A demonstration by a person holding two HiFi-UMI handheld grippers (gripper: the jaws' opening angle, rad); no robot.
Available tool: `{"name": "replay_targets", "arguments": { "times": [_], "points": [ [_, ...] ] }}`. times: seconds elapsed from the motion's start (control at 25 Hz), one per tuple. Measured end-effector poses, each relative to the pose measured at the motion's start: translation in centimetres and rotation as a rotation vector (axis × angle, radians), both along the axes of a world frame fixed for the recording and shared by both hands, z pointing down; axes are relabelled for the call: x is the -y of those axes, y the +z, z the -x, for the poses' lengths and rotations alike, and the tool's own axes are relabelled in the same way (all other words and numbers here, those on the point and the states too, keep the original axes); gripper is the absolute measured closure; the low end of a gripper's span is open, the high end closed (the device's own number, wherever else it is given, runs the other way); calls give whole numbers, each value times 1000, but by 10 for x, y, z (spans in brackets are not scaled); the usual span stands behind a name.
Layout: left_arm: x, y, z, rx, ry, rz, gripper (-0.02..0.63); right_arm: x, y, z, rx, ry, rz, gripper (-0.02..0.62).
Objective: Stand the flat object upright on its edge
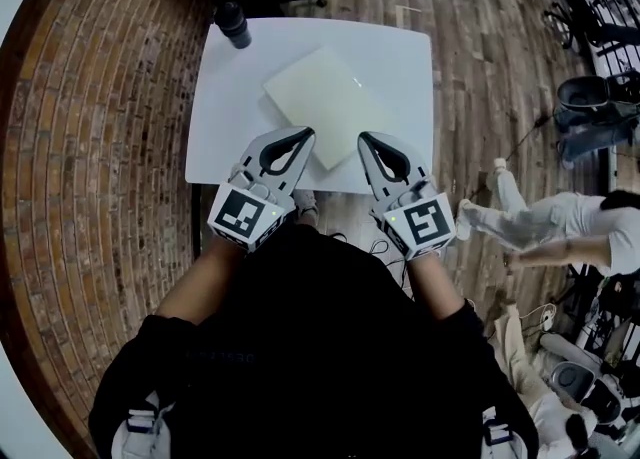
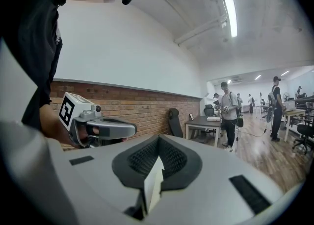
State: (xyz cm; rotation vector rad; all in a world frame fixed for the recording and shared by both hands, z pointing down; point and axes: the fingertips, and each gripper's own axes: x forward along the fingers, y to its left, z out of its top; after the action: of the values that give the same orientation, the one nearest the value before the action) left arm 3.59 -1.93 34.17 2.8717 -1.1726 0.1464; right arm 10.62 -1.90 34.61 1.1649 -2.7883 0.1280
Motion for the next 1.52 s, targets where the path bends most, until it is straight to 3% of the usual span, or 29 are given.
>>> {"name": "replay_targets", "arguments": {
  "times": [0.52, 0.88, 1.2, 1.52],
  "points": [
    [101, 26, 33, -4, -5, 68, 584, 103, 25, 23, -63, 29, 76, 586],
    [154, 67, 69, -35, -77, 199, 584, 160, 58, 44, -128, 19, 145, 586],
    [158, 105, 72, -9, -235, 310, 584, 188, 107, 23, -193, -39, 269, 580],
    [169, 151, 73, -82, -481, 482, 584, 218, 153, 13, -264, -161, 354, 576]
  ]
}}
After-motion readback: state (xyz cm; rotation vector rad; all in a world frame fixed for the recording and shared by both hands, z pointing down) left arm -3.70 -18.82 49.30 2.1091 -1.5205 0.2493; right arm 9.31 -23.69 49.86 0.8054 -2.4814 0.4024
